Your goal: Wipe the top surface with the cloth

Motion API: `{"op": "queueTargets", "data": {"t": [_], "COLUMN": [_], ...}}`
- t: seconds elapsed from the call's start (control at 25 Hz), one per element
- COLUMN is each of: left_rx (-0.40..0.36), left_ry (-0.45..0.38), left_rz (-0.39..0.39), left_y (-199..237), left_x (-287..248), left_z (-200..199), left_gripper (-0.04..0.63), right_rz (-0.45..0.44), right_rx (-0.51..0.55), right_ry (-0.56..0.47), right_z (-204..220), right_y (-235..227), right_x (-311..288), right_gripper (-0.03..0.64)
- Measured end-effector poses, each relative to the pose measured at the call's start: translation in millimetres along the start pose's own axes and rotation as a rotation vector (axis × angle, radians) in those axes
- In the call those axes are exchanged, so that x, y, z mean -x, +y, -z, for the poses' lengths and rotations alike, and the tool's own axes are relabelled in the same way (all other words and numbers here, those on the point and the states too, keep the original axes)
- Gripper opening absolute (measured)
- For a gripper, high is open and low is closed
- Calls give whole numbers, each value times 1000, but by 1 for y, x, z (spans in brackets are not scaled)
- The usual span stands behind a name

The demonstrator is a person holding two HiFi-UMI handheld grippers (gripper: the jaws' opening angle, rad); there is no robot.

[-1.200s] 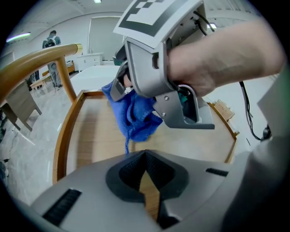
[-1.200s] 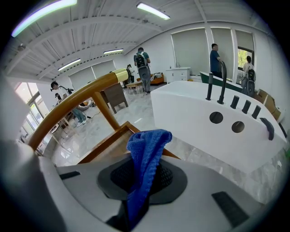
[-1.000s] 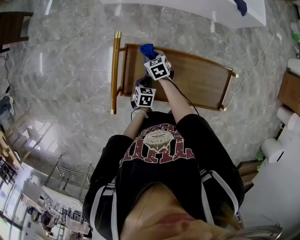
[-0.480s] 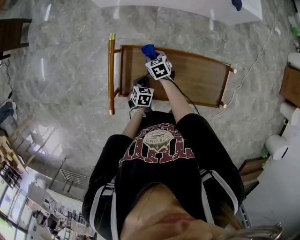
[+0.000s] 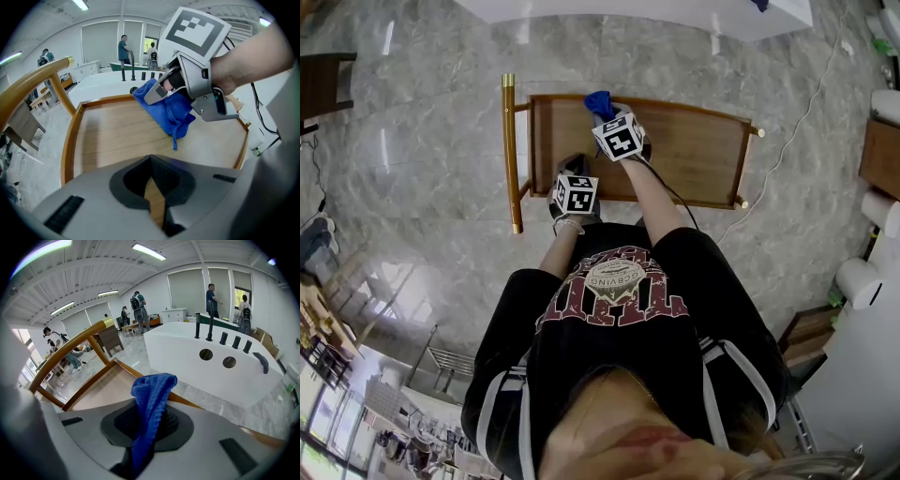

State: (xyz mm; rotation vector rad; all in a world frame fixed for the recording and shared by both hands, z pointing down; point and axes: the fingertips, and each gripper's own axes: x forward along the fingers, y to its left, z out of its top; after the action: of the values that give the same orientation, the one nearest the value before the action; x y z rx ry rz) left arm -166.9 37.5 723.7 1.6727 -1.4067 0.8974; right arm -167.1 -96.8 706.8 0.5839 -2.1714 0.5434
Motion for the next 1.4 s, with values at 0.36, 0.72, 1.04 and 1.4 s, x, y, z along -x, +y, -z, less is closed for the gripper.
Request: {"op": "queueTargets", "data": {"t": [0.36,0.72,1.04,1.4], "left_rx": [-58,-108,-139,-142], "left_ry": [12,19,25,37], "left_rz": [-28,-55,-72,-84], "left_y": [-3,-6,-6,-10], "left_x": [1,0,-3,-3], "left_z": [0,1,2,2], "left_gripper": [46,46,46,46], "right_rz": [27,43,65,93], "right_rx": [-28,-52,-69,-90], "right_ry": [0,1,2,8], "right_z": [15,28,40,57], "right_y": [-23,-41,-59,-83], "right_x": [18,30,39,58], "right_gripper": [57,57,57,57]}}
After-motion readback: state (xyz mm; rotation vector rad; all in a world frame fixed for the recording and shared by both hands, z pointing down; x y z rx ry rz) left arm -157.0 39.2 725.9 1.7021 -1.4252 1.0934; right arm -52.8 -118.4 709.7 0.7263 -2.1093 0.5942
